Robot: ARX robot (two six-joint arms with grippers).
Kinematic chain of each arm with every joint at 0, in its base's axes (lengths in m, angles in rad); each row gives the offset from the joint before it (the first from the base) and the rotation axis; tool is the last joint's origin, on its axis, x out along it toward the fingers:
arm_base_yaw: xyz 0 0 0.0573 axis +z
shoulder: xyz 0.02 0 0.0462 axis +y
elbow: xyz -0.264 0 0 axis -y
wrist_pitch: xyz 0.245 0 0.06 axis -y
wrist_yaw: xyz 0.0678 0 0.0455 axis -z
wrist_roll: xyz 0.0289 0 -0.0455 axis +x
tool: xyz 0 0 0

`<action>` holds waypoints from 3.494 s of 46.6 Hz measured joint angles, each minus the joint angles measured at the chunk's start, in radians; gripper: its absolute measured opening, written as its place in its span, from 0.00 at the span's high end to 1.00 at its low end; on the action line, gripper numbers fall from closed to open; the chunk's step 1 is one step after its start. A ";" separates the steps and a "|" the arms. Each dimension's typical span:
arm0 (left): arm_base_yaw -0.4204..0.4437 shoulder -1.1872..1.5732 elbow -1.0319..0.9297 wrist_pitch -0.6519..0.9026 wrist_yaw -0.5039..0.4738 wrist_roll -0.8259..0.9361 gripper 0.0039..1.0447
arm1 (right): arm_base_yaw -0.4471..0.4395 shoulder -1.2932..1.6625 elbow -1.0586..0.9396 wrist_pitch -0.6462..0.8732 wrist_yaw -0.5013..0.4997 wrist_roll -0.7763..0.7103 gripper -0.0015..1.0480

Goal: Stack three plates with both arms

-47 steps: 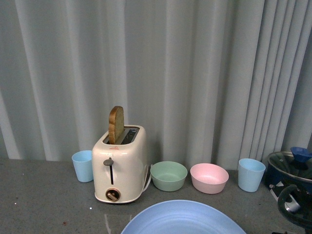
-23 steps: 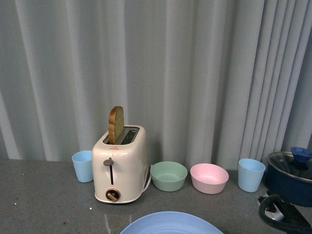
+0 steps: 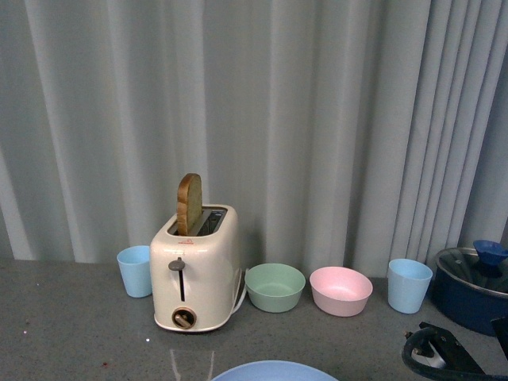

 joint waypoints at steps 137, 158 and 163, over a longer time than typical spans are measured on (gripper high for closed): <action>0.000 0.000 0.000 0.000 0.000 0.000 0.06 | -0.163 -1.872 -0.692 -0.376 0.394 -0.259 0.97; 0.000 -0.001 0.000 0.000 0.000 0.000 0.06 | -0.163 -1.989 -0.692 -0.486 0.393 -0.259 0.70; 0.000 -0.001 0.000 0.000 0.000 0.000 0.06 | -0.163 -1.990 -0.692 -0.486 0.393 -0.259 0.55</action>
